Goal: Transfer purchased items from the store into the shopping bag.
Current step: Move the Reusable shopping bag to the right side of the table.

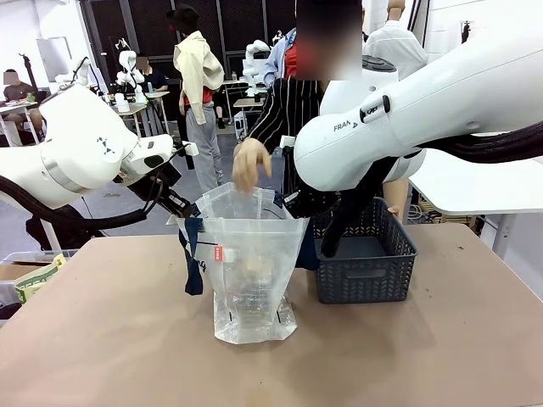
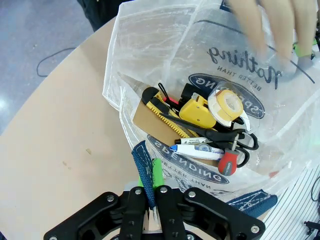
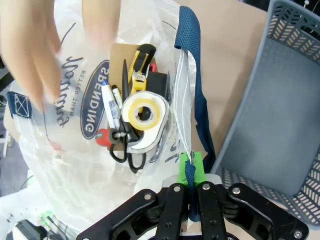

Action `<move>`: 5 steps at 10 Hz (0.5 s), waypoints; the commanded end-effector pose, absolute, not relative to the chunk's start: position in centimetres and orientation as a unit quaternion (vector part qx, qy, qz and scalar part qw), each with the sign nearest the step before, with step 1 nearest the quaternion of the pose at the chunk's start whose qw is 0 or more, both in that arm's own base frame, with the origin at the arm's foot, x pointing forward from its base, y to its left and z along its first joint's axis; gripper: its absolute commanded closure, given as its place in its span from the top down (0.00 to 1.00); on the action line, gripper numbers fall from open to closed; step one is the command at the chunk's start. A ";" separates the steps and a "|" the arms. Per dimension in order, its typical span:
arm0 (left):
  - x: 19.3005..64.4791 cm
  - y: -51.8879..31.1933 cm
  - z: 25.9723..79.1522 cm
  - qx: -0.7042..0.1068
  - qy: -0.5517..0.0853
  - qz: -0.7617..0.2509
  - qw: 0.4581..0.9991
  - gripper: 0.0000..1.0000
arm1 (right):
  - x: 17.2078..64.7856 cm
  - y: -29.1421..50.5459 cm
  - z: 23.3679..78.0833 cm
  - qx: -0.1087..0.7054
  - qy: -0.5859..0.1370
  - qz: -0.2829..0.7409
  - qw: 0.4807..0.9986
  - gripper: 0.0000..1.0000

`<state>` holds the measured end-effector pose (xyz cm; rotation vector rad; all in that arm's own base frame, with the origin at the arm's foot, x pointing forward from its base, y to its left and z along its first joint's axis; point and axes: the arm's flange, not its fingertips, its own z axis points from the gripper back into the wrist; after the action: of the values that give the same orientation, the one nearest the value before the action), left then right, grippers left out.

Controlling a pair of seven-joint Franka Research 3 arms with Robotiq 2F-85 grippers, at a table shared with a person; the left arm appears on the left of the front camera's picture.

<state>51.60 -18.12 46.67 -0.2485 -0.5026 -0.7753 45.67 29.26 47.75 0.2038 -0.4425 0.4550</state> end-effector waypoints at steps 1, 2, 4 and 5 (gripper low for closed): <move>51.6 -17.9 47.0 -0.116 -0.243 -0.372 0.888 0.00 | 45.2 29.0 47.5 0.102 -0.214 0.219 0.947 0.00; 51.6 -17.9 47.0 -0.116 -0.243 -0.372 0.888 0.00 | 45.2 29.0 47.5 0.102 -0.214 0.219 0.947 0.00; 51.6 -17.9 47.0 -0.116 -0.243 -0.372 0.888 0.00 | 45.2 29.0 47.5 0.102 -0.214 0.219 0.947 0.00; 51.6 -17.9 47.0 -0.116 -0.243 -0.372 0.888 0.00 | 45.2 29.0 47.5 0.102 -0.214 0.219 0.947 0.00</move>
<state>51.60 -18.12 46.67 -0.2485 -0.5026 -0.7753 45.67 29.26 47.75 0.2038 -0.4425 0.4550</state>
